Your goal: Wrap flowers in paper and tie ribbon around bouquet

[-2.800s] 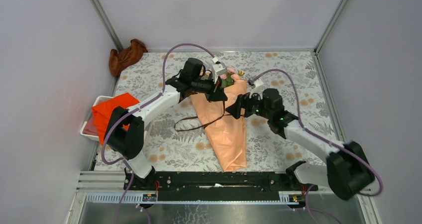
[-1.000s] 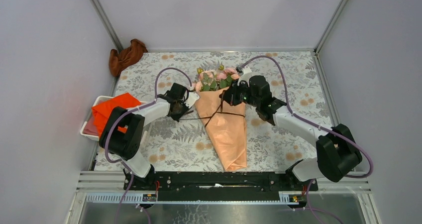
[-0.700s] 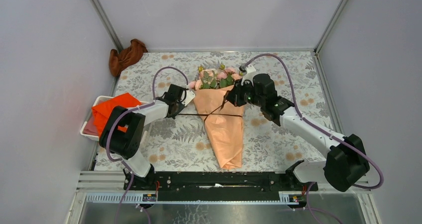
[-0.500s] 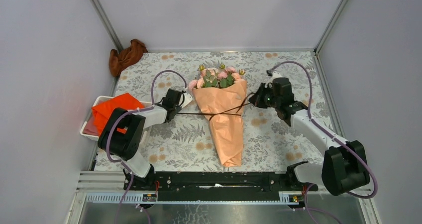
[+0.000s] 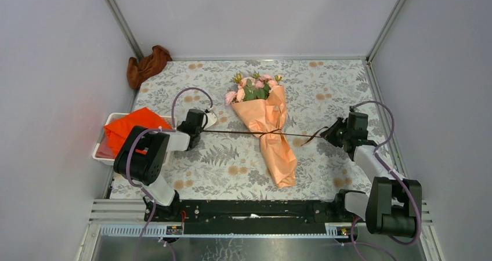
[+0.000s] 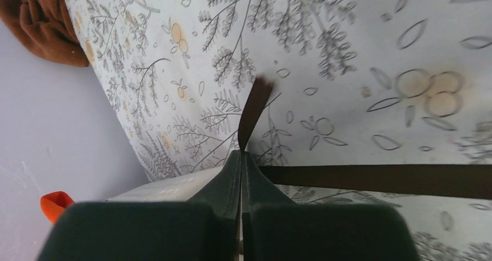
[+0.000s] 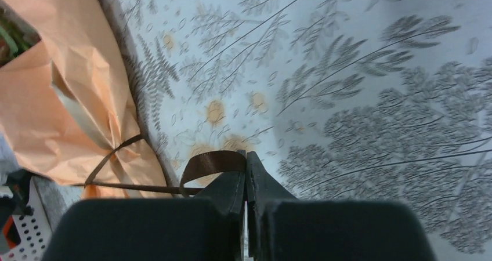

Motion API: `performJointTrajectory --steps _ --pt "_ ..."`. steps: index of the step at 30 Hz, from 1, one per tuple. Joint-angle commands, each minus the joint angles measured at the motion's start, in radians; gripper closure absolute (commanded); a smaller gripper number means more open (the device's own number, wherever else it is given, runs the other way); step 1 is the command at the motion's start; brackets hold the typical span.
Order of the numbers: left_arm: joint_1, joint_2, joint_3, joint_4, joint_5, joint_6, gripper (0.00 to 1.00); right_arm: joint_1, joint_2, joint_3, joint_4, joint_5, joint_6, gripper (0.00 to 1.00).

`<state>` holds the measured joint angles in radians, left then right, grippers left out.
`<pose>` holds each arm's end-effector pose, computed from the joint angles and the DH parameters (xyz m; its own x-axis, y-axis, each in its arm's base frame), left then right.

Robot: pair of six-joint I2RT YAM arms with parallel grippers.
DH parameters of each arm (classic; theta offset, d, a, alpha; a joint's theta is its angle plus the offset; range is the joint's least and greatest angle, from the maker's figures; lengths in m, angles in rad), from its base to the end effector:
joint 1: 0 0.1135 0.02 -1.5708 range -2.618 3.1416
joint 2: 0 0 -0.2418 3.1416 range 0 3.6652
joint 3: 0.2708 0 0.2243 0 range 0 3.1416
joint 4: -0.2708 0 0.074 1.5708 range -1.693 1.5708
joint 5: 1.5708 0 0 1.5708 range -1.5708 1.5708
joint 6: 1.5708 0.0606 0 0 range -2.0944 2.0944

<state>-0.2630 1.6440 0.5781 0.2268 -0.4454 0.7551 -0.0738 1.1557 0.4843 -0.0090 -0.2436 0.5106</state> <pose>0.2779 -0.0478 0.0988 -0.5529 0.7894 -0.2668 0.4609 0.5565 0.6913 0.2327 -0.0026 0.1637 -0.6038 0.5202 -0.6040 0.2059 0.8338 0.5123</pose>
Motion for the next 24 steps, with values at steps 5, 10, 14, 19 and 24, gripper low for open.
performJointTrajectory --steps 5,10,14,19,24 --pt "0.106 0.043 -0.071 0.083 -0.075 0.104 1.00 -0.144 0.106 -0.036 0.146 -0.012 0.011 1.00" --pt "0.104 0.024 -0.037 -0.022 -0.010 0.068 1.00 -0.099 0.169 -0.008 0.161 -0.070 -0.012 1.00" --pt "0.035 -0.039 0.079 -0.281 0.161 -0.011 1.00 0.056 0.212 0.049 0.118 -0.085 -0.030 1.00" --pt "-0.126 -0.112 0.308 -0.540 0.313 -0.075 0.60 0.193 0.301 0.099 0.160 -0.156 0.043 1.00" --pt "-0.362 -0.123 0.475 -0.681 0.392 -0.090 0.50 0.353 0.449 0.145 0.215 -0.194 0.112 1.00"
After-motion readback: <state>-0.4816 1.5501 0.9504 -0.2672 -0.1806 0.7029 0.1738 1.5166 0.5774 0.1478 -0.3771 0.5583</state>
